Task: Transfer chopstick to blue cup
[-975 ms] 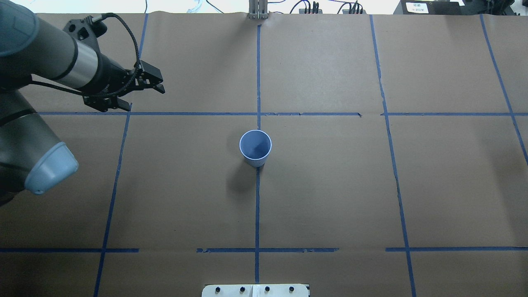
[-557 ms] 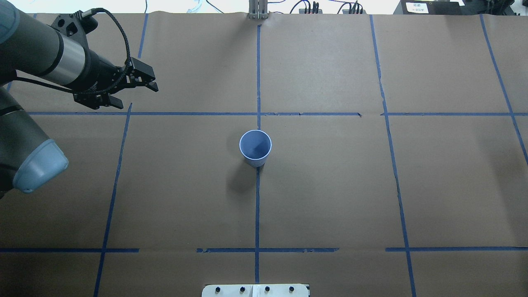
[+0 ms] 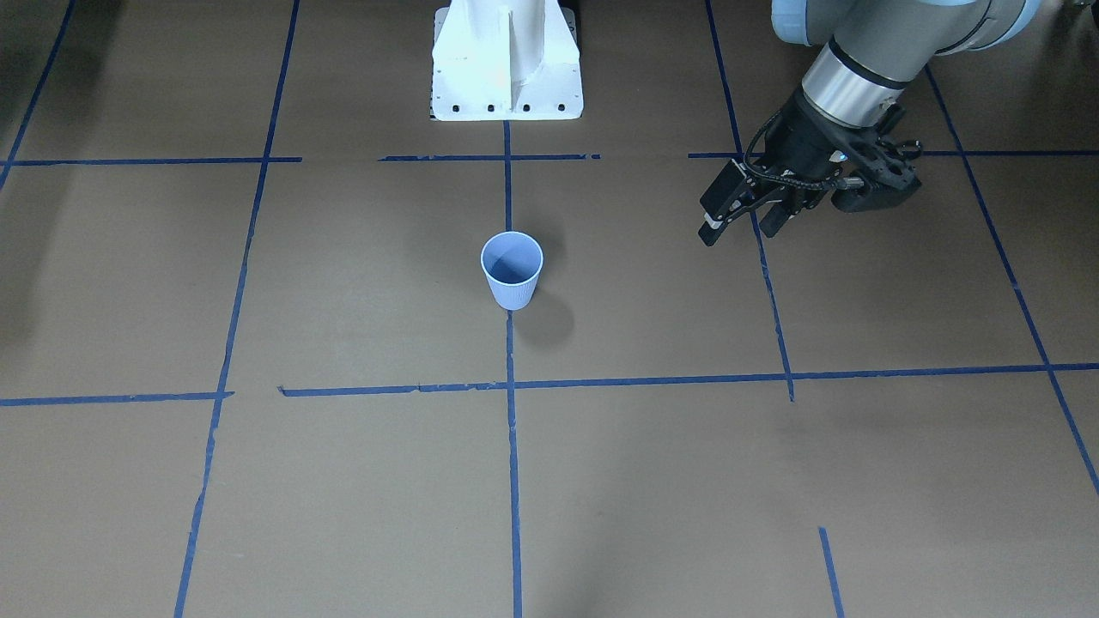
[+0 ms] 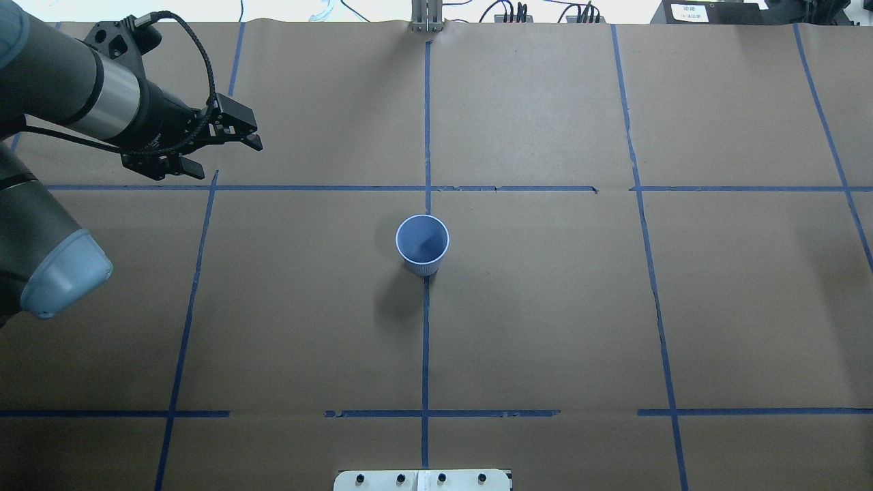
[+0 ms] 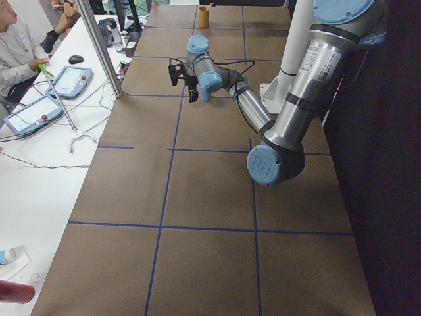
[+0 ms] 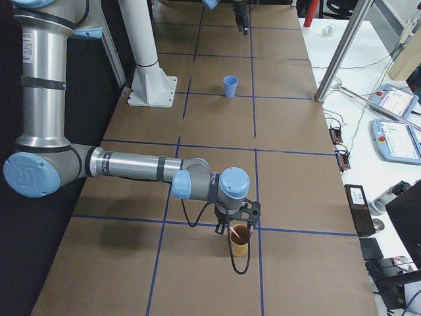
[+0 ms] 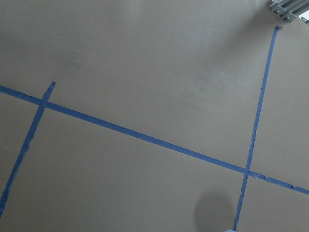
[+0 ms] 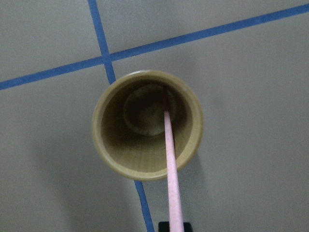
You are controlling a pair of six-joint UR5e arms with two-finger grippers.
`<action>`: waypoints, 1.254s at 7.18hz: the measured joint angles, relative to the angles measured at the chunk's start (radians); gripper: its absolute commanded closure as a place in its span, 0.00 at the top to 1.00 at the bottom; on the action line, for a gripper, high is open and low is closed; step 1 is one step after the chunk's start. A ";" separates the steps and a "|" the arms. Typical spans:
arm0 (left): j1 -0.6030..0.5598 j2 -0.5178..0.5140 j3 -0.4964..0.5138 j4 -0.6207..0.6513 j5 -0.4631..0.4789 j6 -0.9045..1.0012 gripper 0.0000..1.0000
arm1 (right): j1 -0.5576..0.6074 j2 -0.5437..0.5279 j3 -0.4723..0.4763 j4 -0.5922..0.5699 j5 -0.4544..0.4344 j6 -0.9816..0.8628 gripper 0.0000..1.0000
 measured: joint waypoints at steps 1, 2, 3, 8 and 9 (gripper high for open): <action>0.001 0.000 0.000 0.000 0.000 -0.002 0.99 | 0.033 -0.019 0.053 -0.004 -0.002 -0.002 0.00; 0.001 0.000 0.000 0.000 0.000 -0.003 0.99 | 0.072 -0.062 0.133 -0.008 -0.006 -0.004 0.00; 0.001 0.001 0.000 -0.001 0.001 -0.004 0.99 | 0.108 -0.110 0.231 -0.012 -0.005 -0.004 0.00; -0.007 0.032 -0.024 -0.006 -0.001 0.004 0.99 | 0.078 -0.117 0.631 -0.324 0.301 0.110 0.01; -0.007 0.039 -0.024 -0.008 -0.001 0.006 0.99 | 0.009 -0.055 0.645 -0.330 0.367 0.231 0.02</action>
